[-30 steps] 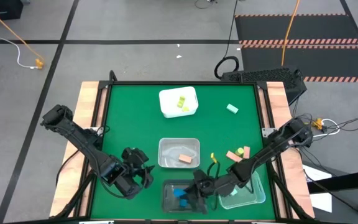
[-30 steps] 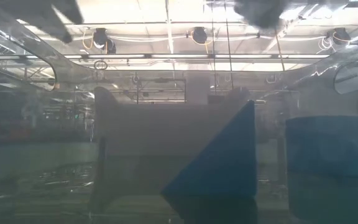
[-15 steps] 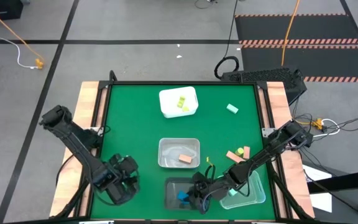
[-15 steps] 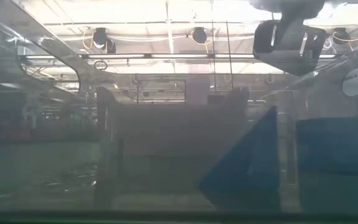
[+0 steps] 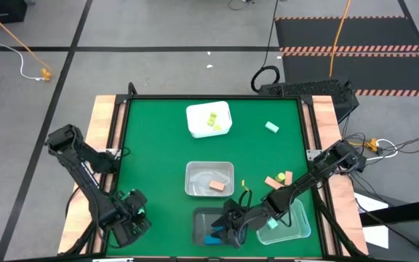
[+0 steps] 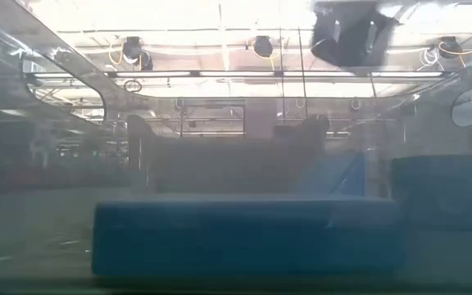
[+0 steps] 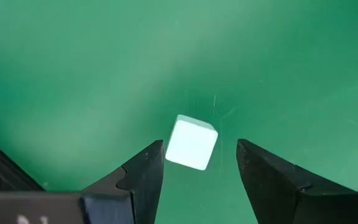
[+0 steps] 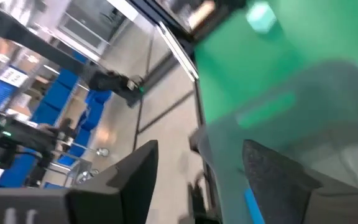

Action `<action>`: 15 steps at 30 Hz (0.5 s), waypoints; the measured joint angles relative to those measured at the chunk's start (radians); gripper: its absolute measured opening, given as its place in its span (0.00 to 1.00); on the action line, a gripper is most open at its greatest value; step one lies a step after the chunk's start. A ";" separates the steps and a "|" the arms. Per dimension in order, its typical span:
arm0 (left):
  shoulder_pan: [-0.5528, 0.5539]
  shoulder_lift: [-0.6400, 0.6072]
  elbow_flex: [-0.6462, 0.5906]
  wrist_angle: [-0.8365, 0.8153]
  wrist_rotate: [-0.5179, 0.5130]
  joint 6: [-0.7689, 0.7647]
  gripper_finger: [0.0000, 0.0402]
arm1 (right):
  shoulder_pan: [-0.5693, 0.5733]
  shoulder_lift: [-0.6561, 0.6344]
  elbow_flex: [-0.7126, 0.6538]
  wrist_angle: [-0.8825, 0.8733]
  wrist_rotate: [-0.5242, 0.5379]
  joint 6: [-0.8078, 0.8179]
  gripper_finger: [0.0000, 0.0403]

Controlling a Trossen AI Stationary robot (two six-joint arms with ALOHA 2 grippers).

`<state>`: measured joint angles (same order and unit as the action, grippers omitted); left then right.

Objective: Sort & place blocks by color
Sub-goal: Put the bottom light blue block into the transparent bin

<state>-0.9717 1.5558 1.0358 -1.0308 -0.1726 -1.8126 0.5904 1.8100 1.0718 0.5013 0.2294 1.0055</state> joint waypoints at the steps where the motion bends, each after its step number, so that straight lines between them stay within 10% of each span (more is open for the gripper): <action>1: -0.008 0.000 -0.009 0.011 0.000 -0.004 0.50 | -0.006 -0.007 0.000 0.010 0.000 -0.014 0.56; 15: -0.039 -0.003 -0.148 0.205 -0.005 0.012 0.50 | -0.074 -0.137 0.000 0.003 0.002 -0.161 0.58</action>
<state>-1.0111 1.5527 0.8878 -0.8258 -0.1776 -1.8011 0.5160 1.6730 1.0718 0.5040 0.2310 0.8447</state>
